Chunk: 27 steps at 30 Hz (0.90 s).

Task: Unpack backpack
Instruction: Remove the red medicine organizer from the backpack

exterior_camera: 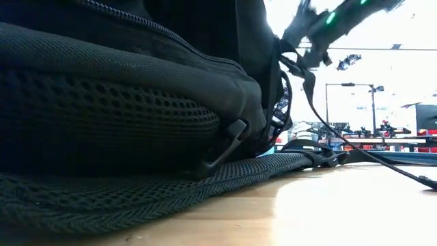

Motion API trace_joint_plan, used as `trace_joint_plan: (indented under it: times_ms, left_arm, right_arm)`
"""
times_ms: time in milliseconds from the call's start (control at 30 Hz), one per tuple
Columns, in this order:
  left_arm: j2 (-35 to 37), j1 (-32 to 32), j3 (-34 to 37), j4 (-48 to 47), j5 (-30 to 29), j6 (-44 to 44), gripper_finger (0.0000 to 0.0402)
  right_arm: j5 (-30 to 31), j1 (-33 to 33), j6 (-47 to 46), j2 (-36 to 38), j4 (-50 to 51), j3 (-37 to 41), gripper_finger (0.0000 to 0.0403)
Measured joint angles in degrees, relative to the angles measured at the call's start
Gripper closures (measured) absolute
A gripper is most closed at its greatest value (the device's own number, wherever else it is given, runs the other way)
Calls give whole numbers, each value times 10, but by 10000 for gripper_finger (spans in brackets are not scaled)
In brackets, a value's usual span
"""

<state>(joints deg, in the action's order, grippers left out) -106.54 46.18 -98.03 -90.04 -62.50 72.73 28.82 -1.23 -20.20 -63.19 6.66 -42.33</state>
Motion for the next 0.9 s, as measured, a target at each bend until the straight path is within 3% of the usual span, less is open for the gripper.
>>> trace_joint_plan:
  times_ms: [200, 367, 533, 667, 767, 900]
  left_arm:
    - [0, -14, -4, 3, -85, 0, 401]
    - [0, -45, -30, 60, -101, -76, 401]
    - [0, -78, -51, 140, -115, -192, 401]
    - [0, -95, -61, 162, -113, -240, 401]
    - [0, -98, -61, 167, -103, -254, 401]
    - [0, -85, -61, 163, -62, -254, 401]
  right_arm:
    - [70, 283, 42, -47, -89, 0, 29]
    - [106, 425, 131, -181, -269, -22, 29]
    - [108, 457, 177, -336, -279, -150, 29]
    - [113, 442, 202, -449, -210, -288, 30]
    - [130, 416, 161, -510, -71, -389, 34]
    - [135, 361, 14, -557, 179, -501, 52]
